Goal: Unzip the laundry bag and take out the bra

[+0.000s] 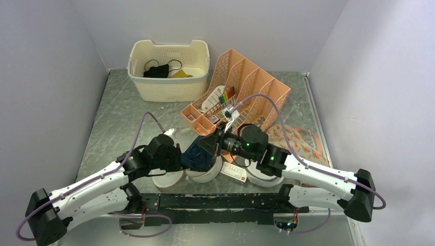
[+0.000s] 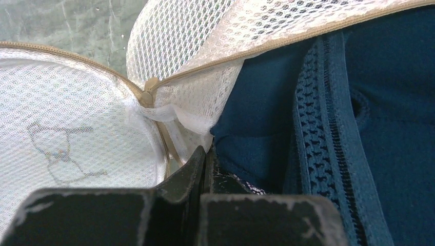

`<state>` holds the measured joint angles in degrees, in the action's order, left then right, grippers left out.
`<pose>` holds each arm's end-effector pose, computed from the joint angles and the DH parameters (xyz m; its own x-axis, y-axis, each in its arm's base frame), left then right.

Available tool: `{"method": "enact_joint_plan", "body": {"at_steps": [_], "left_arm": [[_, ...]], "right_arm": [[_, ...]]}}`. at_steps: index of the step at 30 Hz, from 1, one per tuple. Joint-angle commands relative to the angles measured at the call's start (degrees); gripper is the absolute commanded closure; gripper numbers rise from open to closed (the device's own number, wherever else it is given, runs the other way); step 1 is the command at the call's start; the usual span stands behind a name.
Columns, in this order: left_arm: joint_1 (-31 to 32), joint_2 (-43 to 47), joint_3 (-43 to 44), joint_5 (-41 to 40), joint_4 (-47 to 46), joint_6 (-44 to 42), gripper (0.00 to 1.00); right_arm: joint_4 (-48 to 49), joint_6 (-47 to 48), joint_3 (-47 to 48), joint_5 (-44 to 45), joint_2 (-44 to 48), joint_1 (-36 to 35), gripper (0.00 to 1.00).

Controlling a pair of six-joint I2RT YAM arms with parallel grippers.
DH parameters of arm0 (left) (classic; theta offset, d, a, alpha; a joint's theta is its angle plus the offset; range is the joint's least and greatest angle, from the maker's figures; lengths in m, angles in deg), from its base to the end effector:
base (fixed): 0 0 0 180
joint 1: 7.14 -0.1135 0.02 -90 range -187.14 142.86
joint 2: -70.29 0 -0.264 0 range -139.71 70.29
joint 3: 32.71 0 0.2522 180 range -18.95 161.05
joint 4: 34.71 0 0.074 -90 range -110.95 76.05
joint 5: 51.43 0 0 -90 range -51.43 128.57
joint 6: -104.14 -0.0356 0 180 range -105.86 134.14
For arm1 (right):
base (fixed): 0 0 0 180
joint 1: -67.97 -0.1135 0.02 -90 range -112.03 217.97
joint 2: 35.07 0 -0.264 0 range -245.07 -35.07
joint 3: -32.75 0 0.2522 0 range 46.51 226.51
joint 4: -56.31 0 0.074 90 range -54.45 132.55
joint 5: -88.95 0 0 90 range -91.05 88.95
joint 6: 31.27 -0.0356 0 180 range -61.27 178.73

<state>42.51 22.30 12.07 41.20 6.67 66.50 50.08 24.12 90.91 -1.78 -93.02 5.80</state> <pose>0.1109 -0.1330 0.2186 -0.8972 -0.1657 -0.4094 0.1179 0.8034 -0.5836 0.1122 0.2134 0.3267 -0.5459 0.1824 -0.8177 -0.7048 0.4277 0.5660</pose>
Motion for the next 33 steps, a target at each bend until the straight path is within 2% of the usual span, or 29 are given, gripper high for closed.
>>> {"method": "enact_joint_plan", "body": {"at_steps": [1,5,17,22,28,33], "left_arm": [[0.4,0.8,2.4,-0.2,-1.4,-0.4,0.93],[0.4,2.5,2.3,-1.0,-1.1,0.2,0.93],[0.4,4.3,3.6,-3.8,1.7,1.3,0.93],[0.4,5.9,3.8,-5.7,3.1,2.1,0.93],[0.4,5.0,4.0,-7.3,5.4,3.8,0.93],[0.4,6.4,3.1,-9.8,9.1,7.3,0.93]], "right_arm": [[9.9,-4.2,1.8,-2.8,0.7,0.2,1.00],[15.2,-4.6,0.9,-3.0,3.1,0.3,1.00],[15.2,-0.6,3.4,1.9,6.7,0.3,1.00],[16.6,-1.5,3.8,0.2,5.5,0.4,1.00],[14.1,3.8,10.9,-1.1,3.7,0.4,1.00],[6.1,11.1,21.0,5.7,1.7,0.4,1.00]]}}
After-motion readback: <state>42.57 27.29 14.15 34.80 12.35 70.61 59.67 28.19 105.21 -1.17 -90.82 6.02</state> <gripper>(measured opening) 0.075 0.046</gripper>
